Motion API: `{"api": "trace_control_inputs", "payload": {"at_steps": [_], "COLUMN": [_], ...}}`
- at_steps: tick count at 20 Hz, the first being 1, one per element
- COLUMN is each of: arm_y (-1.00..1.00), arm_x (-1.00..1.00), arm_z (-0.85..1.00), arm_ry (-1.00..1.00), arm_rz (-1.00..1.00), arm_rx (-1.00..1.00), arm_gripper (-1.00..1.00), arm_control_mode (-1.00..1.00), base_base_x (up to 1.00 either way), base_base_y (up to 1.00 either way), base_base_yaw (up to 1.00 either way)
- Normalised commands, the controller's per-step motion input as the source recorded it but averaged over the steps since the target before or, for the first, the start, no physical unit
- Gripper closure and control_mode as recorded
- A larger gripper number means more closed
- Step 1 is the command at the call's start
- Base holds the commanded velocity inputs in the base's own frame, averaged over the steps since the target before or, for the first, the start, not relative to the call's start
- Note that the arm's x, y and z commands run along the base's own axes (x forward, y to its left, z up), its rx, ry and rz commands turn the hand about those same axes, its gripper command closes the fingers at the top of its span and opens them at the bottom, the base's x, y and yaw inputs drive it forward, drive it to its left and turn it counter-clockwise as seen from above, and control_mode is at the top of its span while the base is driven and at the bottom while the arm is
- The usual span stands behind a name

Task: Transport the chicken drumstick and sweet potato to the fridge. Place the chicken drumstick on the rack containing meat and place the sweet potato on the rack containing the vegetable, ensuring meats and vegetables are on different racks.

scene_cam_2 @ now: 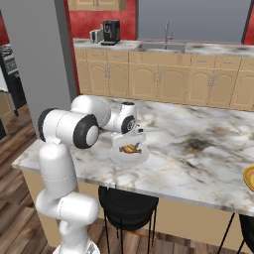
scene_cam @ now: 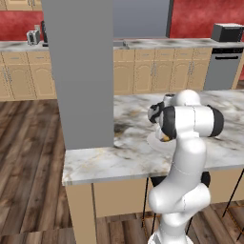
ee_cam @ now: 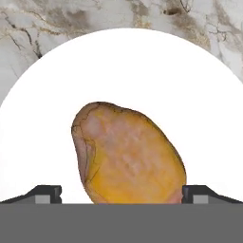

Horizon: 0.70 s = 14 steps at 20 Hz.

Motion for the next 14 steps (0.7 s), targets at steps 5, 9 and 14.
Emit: {"api": "trace_control_inputs", "payload": {"at_steps": [5,9,14], "arm_y": [0.0,0.0,0.0], "arm_x": [0.26,0.17,0.0], "arm_z": [-0.02,-0.12,-0.39], "arm_ry": [0.0,0.0,0.09], "arm_rz": [0.02,0.0,0.0], "arm_rx": [0.0,0.0,0.0], "arm_gripper": [-1.0,-1.0,-1.0], "arm_control_mode": [-1.0,-1.0,-1.0], "base_base_x": [0.0,0.0,0.0], "base_base_y": [0.0,0.0,0.0], "base_base_yaw": [0.0,0.0,0.0]}}
